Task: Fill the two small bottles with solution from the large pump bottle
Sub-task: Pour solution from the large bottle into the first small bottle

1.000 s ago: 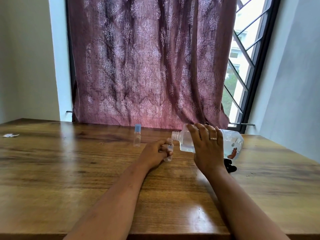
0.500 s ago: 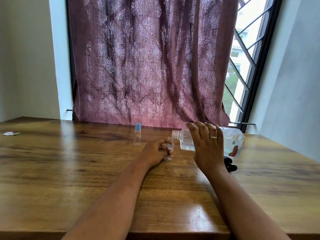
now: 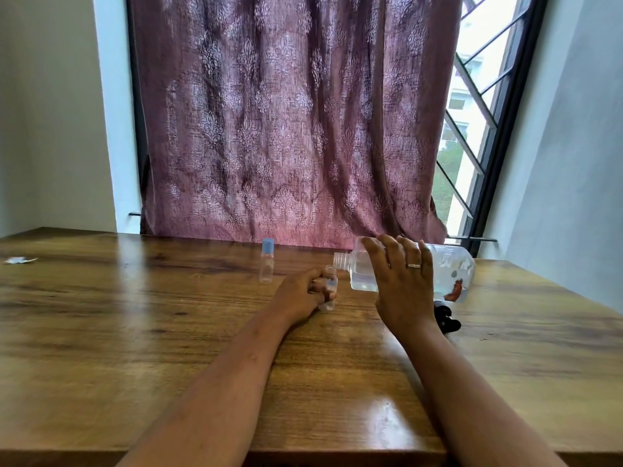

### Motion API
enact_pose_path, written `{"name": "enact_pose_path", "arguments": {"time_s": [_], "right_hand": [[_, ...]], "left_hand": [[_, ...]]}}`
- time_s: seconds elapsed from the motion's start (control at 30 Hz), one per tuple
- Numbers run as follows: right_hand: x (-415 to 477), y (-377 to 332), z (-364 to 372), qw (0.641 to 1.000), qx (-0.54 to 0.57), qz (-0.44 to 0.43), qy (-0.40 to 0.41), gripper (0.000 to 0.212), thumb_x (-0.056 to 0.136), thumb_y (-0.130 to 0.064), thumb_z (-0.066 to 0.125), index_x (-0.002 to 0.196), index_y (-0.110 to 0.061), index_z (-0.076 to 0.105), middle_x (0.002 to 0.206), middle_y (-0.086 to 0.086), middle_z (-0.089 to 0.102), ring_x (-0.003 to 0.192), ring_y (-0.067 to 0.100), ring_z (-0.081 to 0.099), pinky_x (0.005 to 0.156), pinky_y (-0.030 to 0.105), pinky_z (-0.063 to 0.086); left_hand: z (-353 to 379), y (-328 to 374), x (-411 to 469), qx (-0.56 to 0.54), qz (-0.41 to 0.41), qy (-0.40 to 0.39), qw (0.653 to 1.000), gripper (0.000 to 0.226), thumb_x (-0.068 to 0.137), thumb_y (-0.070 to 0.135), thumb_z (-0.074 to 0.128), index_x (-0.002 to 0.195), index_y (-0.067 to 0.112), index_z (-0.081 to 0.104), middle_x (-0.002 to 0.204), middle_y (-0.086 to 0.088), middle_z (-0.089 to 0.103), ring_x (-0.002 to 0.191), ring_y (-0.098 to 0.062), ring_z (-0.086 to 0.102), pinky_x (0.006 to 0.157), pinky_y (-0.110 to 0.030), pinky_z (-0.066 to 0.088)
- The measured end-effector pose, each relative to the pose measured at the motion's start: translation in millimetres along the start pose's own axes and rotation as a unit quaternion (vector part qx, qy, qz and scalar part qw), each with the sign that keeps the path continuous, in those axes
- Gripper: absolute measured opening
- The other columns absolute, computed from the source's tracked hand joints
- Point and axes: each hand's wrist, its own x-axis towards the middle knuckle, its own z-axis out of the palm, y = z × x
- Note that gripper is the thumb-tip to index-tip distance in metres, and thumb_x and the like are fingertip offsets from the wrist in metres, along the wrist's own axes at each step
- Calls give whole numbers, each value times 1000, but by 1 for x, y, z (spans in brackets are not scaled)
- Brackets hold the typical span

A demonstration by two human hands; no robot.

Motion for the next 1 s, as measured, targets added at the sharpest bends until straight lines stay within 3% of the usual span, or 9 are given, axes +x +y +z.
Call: {"name": "enact_pose_path", "arguments": {"time_s": [0.23, 0.67, 1.0], "right_hand": [[0, 0, 0, 1000, 5, 1, 5, 85, 58, 4, 62, 136, -22, 43, 130, 7, 53, 120, 34, 45, 108, 47, 23], [1, 0, 2, 1000, 12, 0, 16, 82, 58, 3, 59, 135, -21, 44, 130, 7, 52, 121, 33, 41, 108, 48, 23], [1, -1, 3, 1000, 13, 1, 27, 83, 57, 4, 58, 135, -21, 45, 129, 7, 53, 121, 31, 37, 108, 48, 22]], "left_hand": [[0, 1, 0, 15, 3, -1, 1000, 42, 84, 17, 65, 124, 24, 56, 107, 2, 62, 102, -14, 58, 89, -22, 41], [1, -3, 5, 30, 9, 0, 999, 41, 83, 13, 64, 121, 27, 58, 111, -1, 64, 98, -13, 57, 87, -22, 40], [1, -4, 5, 21, 6, 3, 1000, 42, 83, 13, 64, 122, 26, 58, 102, 3, 63, 97, -12, 59, 83, -21, 40]]}}
